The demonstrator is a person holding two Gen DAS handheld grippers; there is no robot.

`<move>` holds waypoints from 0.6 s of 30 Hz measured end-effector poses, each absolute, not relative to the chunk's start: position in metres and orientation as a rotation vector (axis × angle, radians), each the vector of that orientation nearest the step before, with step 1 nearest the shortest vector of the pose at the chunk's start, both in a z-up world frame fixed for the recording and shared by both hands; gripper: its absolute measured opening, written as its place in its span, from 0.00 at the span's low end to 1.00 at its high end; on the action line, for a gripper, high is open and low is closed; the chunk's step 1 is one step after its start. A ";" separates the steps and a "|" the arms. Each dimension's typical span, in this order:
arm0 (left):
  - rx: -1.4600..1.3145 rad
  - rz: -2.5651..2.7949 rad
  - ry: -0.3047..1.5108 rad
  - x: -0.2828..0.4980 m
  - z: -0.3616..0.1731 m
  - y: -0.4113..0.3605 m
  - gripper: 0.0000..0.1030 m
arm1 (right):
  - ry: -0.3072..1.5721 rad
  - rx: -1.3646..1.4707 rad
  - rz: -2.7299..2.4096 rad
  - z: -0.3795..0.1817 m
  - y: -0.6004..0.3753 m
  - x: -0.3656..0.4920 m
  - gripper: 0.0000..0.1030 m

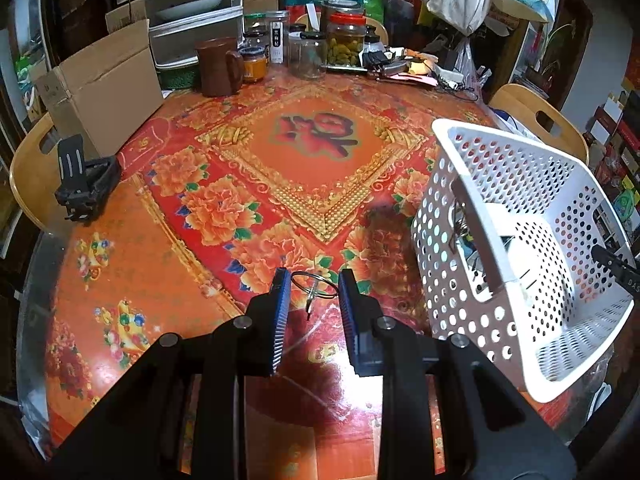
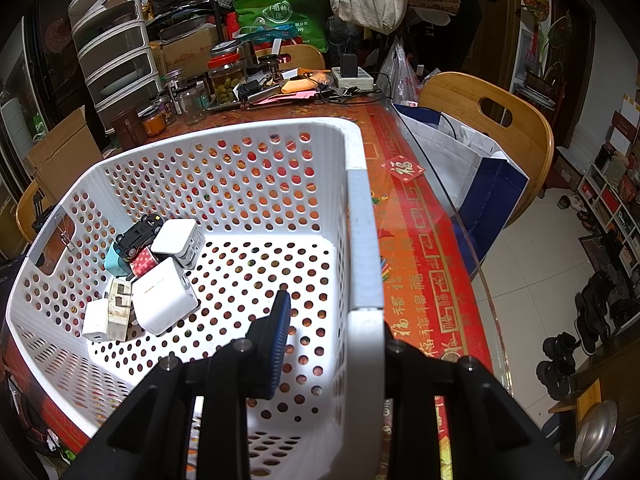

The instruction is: Organize rigid objects

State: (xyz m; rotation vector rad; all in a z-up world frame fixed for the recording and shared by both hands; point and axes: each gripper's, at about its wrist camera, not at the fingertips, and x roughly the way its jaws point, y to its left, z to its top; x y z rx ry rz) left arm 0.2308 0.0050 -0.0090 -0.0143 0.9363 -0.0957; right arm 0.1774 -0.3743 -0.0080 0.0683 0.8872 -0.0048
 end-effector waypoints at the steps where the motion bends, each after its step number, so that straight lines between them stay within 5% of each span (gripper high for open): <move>1: -0.013 -0.094 0.931 0.230 -0.006 0.005 0.22 | 0.887 0.068 -0.005 -0.008 -0.374 0.177 0.28; 18: 0.074 -0.155 0.764 0.219 0.106 -0.035 0.22 | 0.887 0.069 -0.005 -0.008 -0.374 0.177 0.28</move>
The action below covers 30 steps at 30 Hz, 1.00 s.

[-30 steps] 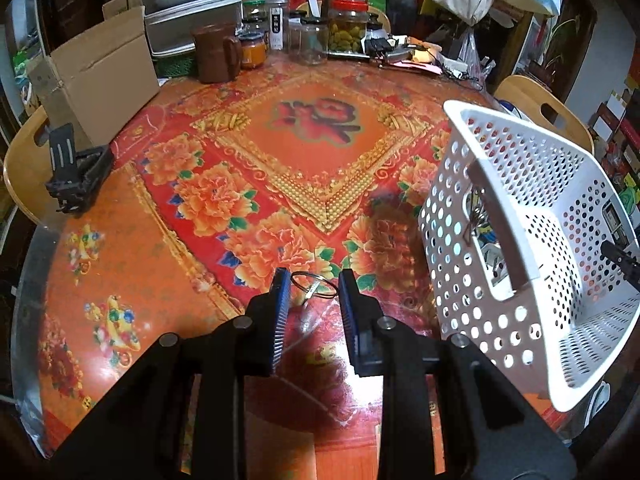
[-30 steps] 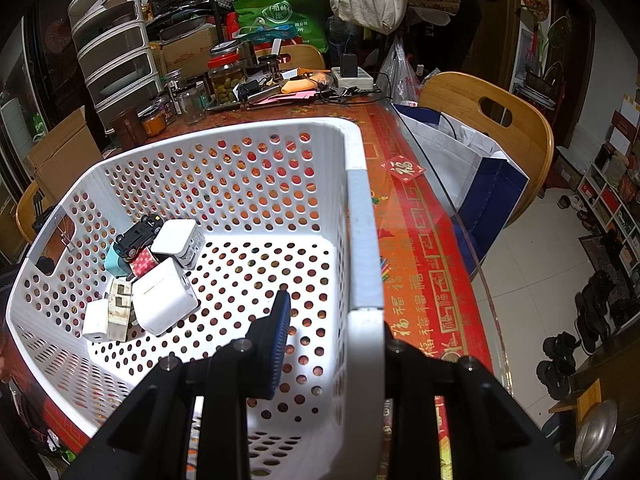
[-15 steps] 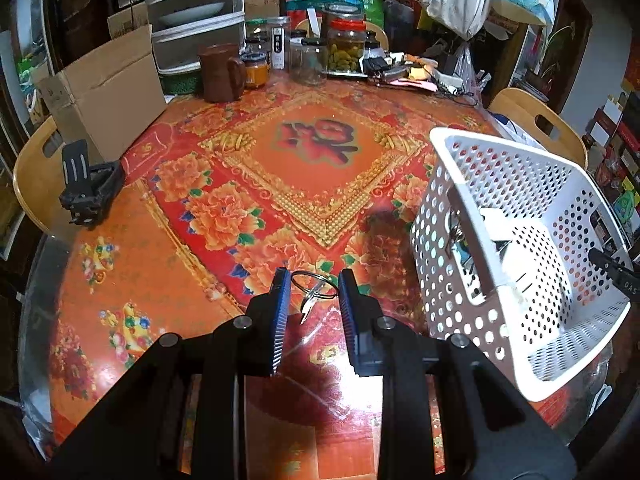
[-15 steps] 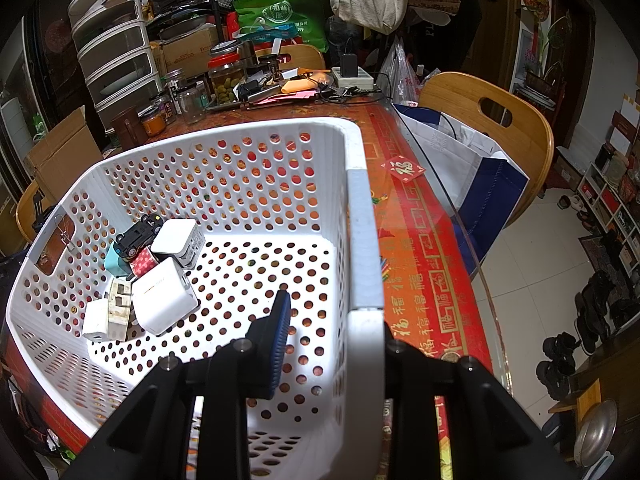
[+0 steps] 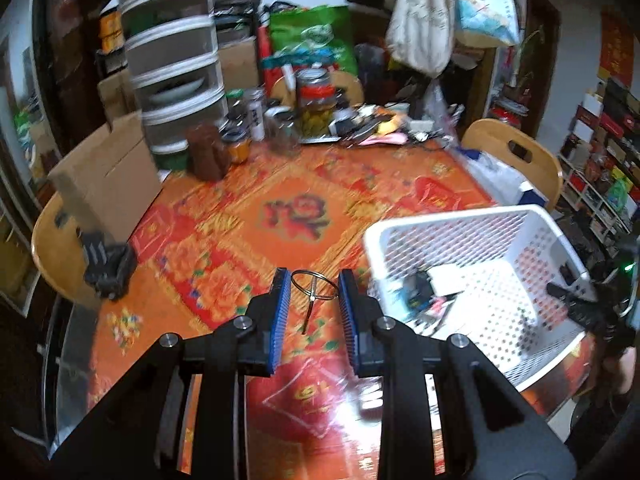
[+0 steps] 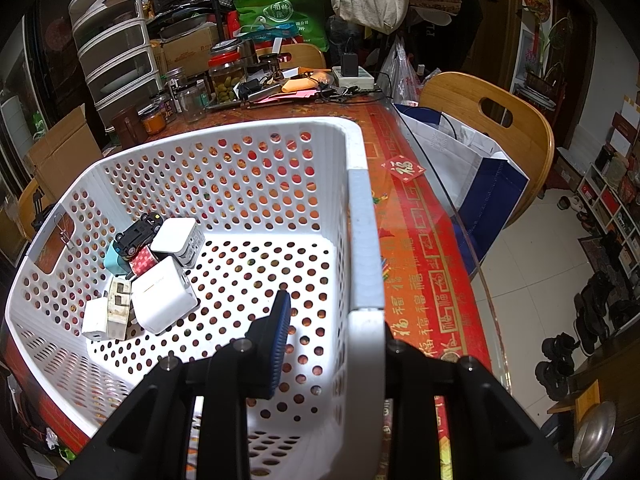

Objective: Organize rigid objects
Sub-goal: 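Carry the silver key into the basket and open the left tool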

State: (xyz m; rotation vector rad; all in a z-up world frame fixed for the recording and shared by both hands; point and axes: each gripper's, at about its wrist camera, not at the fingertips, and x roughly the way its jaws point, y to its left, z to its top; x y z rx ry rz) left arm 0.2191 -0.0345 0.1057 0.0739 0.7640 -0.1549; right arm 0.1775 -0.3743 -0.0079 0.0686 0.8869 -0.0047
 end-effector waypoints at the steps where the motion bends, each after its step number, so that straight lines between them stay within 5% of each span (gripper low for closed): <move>1: 0.079 -0.166 0.758 0.220 0.112 -0.041 0.22 | 0.887 0.069 -0.005 -0.008 -0.374 0.177 0.28; 7: 0.117 -0.272 0.769 0.229 0.126 -0.094 0.17 | 0.887 0.069 -0.004 -0.008 -0.374 0.177 0.28; 14: 0.185 -0.349 0.885 0.250 0.083 -0.149 0.17 | 0.887 0.071 -0.002 -0.008 -0.374 0.177 0.28; 22: 0.147 -0.373 0.904 0.249 0.063 -0.134 0.18 | 0.888 0.068 -0.001 -0.009 -0.373 0.176 0.28; 23: 0.132 -0.381 0.904 0.248 0.062 -0.129 0.24 | 0.888 0.068 -0.001 -0.009 -0.373 0.176 0.28; 27: 0.104 -0.346 0.879 0.248 0.054 -0.112 0.84 | 0.889 0.068 -0.001 -0.009 -0.373 0.176 0.28; 30: 0.113 -0.319 0.842 0.244 0.048 -0.109 0.87 | 0.892 0.071 -0.002 -0.009 -0.374 0.176 0.30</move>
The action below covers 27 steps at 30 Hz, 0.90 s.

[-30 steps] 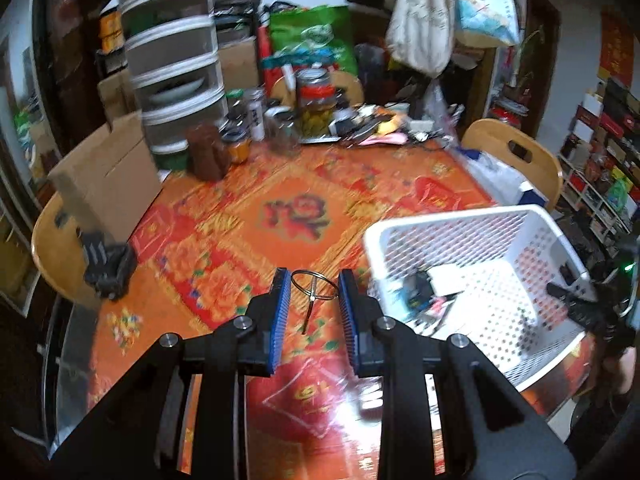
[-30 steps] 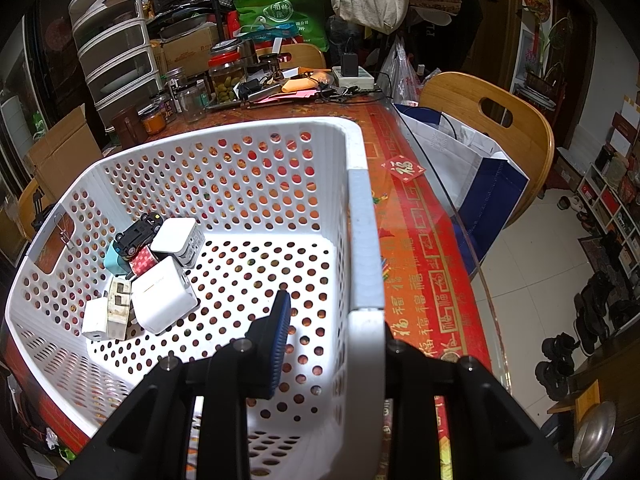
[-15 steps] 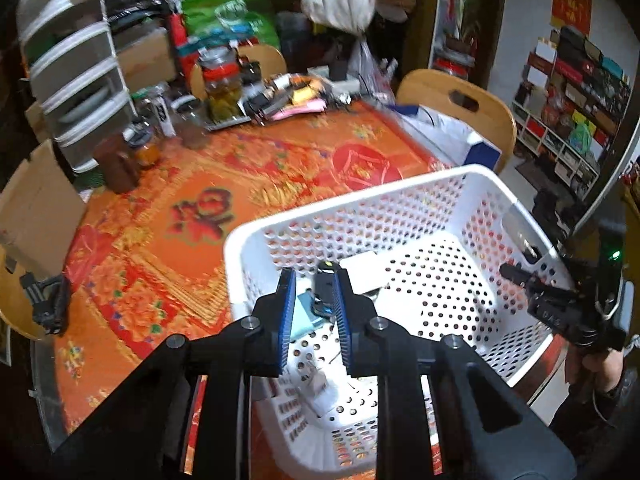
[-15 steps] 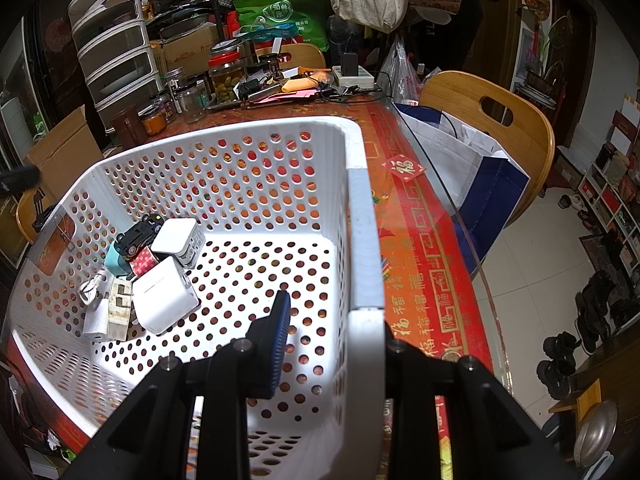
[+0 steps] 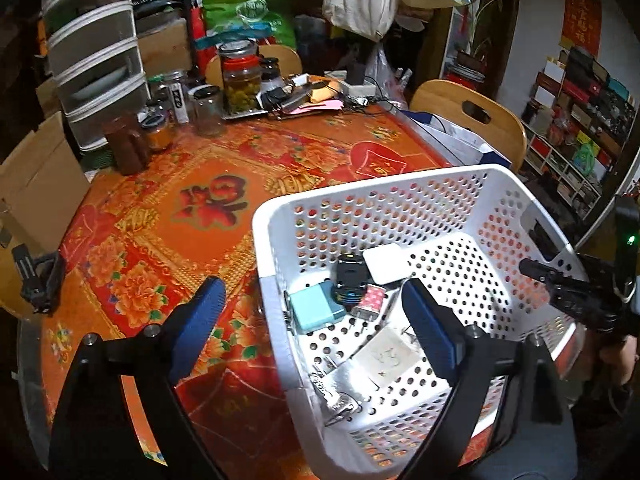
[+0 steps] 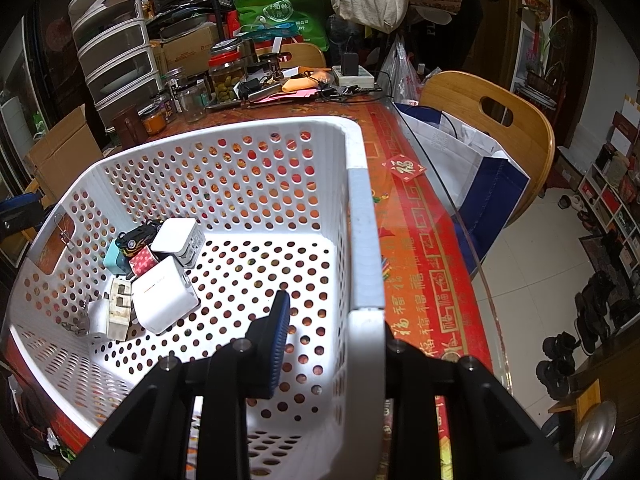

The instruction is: Organize rigid objects

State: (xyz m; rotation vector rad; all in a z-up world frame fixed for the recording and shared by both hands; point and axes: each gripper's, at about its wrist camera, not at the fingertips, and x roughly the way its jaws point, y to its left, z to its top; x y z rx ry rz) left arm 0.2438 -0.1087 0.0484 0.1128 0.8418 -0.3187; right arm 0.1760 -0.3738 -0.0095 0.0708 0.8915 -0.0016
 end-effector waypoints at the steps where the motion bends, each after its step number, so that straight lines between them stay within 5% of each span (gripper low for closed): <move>1: 0.113 -0.321 0.836 0.242 0.047 -0.109 0.90 | 0.891 0.069 -0.004 -0.010 -0.374 0.176 0.38; 4: 0.119 -0.335 0.806 0.235 0.042 -0.112 1.00 | 0.887 0.056 -0.027 -0.009 -0.374 0.175 0.70; 8: 0.166 -0.311 0.739 0.217 0.043 -0.116 1.00 | 0.896 0.055 -0.056 0.000 -0.371 0.164 0.71; 16: 0.143 -0.253 0.646 0.158 0.068 -0.093 1.00 | 0.686 0.048 -0.084 0.059 -0.339 0.089 0.94; 27: 0.086 -0.260 0.471 0.015 0.116 -0.057 1.00 | 0.476 0.044 -0.061 0.106 -0.272 -0.038 1.00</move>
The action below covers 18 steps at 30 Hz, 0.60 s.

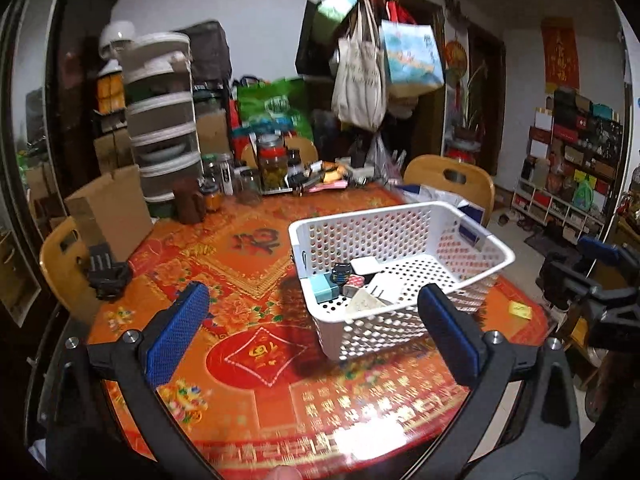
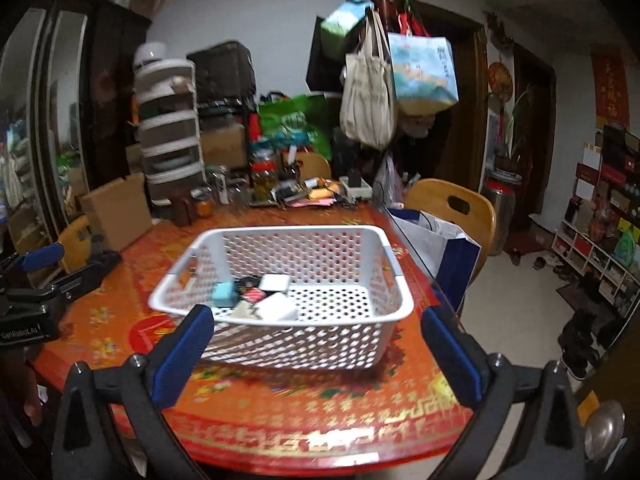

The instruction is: Organize rigid objects

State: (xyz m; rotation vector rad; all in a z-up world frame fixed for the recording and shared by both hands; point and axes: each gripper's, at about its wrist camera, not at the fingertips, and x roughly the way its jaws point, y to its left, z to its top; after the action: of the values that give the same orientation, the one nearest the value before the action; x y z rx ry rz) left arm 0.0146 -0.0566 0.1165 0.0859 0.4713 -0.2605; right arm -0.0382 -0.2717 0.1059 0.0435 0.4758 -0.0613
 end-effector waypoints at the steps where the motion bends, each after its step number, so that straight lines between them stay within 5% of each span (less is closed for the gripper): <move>1: 0.078 -0.270 0.461 0.003 0.120 -0.055 1.00 | 0.471 0.041 -0.060 0.107 -0.268 -0.046 1.00; 18: 0.067 -0.262 0.507 -0.014 0.106 -0.064 1.00 | 0.518 0.016 -0.088 0.096 -0.262 -0.058 1.00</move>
State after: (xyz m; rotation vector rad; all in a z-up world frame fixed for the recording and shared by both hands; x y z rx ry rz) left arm -0.0138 -0.0638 0.1058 0.0674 0.5065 -0.2616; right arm -0.0580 -0.2624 0.0957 0.0162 0.5175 -0.0882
